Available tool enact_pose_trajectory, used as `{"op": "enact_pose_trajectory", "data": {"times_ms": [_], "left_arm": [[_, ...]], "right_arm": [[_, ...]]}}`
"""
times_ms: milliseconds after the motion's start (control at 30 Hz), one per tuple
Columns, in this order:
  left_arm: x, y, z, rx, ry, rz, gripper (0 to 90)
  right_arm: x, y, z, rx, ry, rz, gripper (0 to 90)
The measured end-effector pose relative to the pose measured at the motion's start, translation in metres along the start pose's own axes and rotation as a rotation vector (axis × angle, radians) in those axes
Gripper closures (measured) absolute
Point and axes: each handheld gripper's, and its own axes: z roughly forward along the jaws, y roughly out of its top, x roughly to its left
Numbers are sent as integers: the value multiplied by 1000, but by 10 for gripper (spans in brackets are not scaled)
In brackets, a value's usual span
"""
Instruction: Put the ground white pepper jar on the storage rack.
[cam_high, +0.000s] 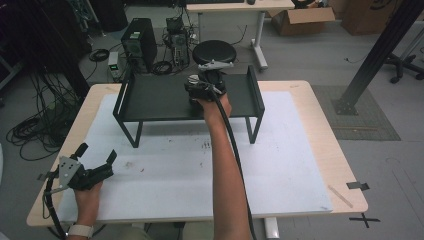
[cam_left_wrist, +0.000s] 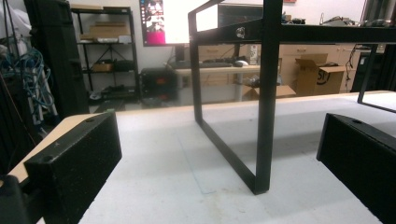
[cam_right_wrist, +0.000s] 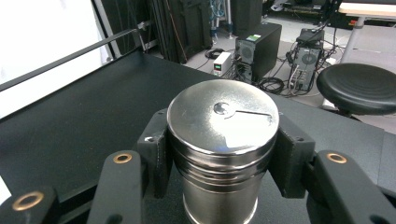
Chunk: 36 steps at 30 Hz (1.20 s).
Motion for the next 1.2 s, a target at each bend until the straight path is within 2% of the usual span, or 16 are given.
{"op": "enact_pose_trajectory", "data": {"times_ms": [133,333,600,867,1200], "left_arm": [[0,0,0,0,0,-1,3],[0,0,0,1,0,0,3],[0,0,0,1,-1,0,3],[0,0,0,2,-1,0,3],[0,0,0,2,-1,5,3]], "right_arm": [[1,0,0,-3,0,-2,456],[0,1,-1,-8,-9,-8,374],[-1,1,-4,-38,-31,11,199],[-2,3,-10,-87,-71,20,62],[-3,5,-21,-133,-65,19,0]]}}
